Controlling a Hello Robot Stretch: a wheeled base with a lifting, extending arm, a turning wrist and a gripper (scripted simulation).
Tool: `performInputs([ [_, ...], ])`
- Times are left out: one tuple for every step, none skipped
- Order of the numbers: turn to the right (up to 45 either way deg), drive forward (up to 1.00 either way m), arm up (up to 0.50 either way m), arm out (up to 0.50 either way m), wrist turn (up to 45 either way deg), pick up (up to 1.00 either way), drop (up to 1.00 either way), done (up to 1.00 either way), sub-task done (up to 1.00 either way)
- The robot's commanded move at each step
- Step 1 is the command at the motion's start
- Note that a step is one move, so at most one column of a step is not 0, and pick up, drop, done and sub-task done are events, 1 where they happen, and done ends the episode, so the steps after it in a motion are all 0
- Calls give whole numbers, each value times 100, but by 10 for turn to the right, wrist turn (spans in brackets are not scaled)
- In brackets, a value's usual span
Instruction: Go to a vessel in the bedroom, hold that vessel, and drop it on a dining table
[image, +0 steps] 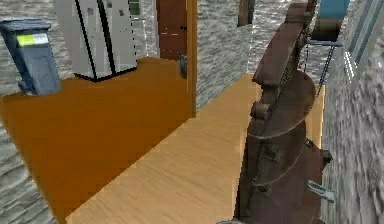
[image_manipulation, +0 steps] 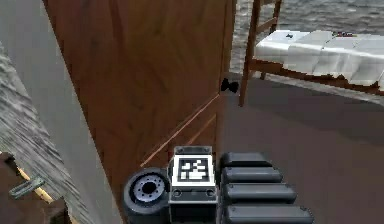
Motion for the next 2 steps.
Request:
performInputs([
  [30,0,0,0,0,0,0,0,0],
  [0,30,0,0,0,0,0,0,0],
])
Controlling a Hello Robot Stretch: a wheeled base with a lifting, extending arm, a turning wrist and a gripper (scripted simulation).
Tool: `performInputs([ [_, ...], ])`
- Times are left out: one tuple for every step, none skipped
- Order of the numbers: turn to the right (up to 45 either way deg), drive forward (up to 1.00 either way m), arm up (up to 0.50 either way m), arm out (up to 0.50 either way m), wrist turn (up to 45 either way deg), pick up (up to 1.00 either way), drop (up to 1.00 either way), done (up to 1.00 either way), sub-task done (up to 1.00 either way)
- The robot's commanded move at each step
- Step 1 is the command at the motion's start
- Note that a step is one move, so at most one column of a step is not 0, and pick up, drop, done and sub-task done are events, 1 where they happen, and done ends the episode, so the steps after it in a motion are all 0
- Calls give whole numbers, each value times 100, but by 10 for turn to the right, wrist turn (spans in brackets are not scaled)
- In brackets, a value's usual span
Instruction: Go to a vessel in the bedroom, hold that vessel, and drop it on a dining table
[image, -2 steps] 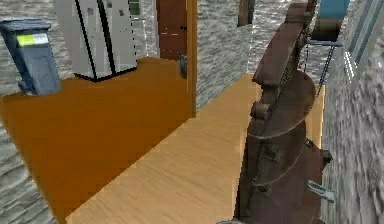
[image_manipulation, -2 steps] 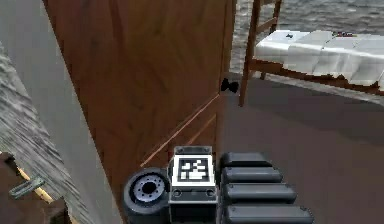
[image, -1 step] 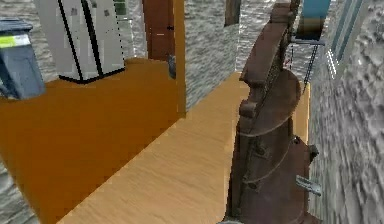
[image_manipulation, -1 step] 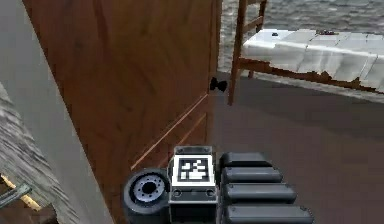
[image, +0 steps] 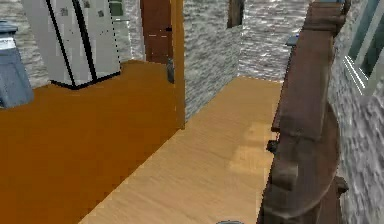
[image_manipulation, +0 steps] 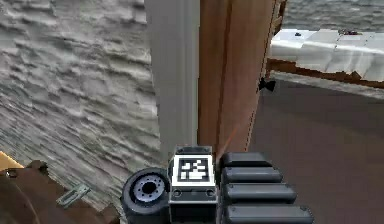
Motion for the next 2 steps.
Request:
performInputs([
  [-300,0,0,0,0,0,0,0,0],
  [0,35,0,0,0,0,0,0,0],
])
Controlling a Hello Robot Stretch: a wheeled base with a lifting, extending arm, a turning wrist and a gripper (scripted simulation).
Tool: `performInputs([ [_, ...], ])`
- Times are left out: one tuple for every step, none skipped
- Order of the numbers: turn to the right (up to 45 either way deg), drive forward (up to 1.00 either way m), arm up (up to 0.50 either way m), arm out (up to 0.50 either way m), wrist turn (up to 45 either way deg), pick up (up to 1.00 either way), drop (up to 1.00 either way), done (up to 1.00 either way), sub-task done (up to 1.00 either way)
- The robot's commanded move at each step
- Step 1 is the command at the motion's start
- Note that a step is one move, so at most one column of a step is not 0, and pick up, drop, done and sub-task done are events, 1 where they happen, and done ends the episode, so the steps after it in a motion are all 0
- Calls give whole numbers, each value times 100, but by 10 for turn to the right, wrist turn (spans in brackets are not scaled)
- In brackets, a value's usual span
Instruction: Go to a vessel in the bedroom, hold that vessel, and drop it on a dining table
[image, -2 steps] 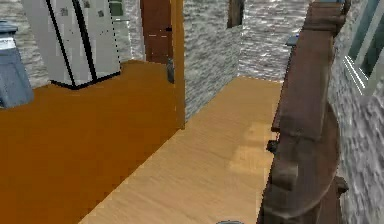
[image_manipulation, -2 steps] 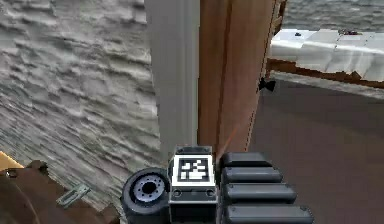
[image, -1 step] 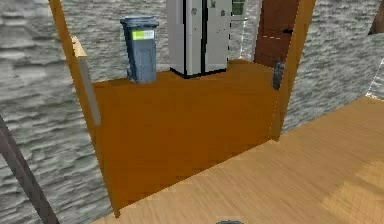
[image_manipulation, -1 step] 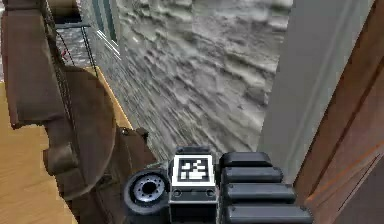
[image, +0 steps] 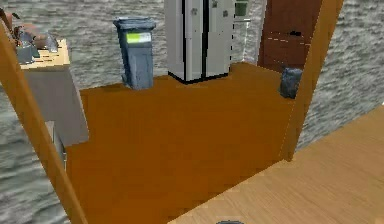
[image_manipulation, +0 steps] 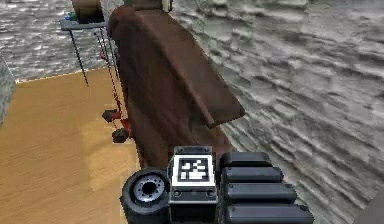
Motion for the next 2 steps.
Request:
performInputs([
  [450,0,0,0,0,0,0,0,0],
  [90,0,0,0,0,0,0,0,0],
])
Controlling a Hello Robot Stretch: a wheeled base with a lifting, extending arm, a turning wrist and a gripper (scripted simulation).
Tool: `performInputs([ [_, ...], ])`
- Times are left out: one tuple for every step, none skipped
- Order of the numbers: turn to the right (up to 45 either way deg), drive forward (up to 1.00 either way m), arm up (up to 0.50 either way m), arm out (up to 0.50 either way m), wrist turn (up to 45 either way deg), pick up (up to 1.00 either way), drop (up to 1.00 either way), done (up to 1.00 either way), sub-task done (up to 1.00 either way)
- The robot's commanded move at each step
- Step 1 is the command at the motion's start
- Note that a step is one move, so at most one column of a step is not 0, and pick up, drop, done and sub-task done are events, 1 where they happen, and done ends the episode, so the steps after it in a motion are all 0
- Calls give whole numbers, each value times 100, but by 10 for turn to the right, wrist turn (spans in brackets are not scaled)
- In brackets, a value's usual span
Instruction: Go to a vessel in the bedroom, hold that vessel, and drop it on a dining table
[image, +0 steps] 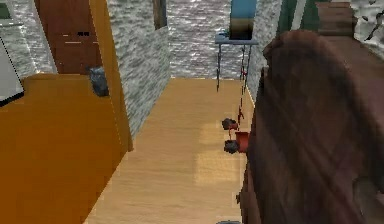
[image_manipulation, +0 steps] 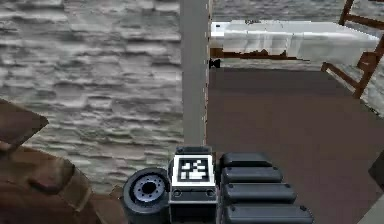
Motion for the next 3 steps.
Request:
performInputs([
  [0,100,0,0,0,0,0,0,0],
  [0,100,0,0,0,0,0,0,0],
  [0,100,0,0,0,0,0,0,0],
])
